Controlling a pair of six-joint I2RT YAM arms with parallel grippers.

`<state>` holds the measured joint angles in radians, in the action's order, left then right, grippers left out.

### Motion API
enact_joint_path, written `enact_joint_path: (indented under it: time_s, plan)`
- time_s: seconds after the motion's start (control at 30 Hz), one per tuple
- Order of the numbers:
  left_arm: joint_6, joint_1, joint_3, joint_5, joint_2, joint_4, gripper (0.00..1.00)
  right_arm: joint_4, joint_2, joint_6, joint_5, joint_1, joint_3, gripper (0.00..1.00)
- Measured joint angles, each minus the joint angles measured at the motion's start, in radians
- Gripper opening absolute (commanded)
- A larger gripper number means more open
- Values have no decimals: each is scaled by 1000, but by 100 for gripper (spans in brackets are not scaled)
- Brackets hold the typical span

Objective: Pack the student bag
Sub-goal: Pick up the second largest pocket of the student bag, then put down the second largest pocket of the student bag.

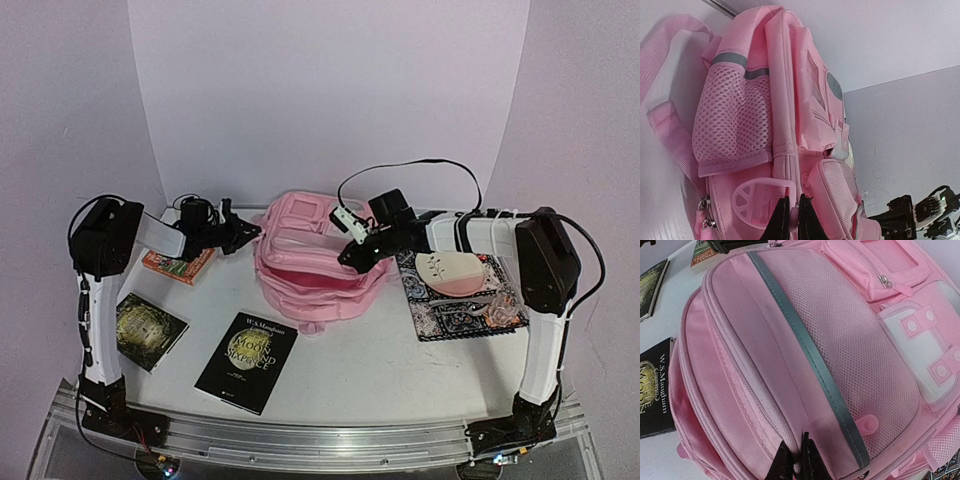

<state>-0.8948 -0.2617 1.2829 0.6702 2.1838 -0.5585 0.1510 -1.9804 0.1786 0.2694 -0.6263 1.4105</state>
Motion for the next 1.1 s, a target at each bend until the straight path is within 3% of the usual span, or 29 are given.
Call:
enact_joint_path:
  time_s: [0.43, 0.77, 1.1]
  plan:
    - [344, -23, -362, -99, -333, 0, 2, -76, 0, -78, -73, -4, 90, 0]
    - [448, -48, -446, -150, -429, 13, 2, -81, -28, -88, -99, -4, 126, 0]
    - [493, -213, -589, -357, -550, 14, 3, -119, -33, -124, -149, 10, 126, 0]
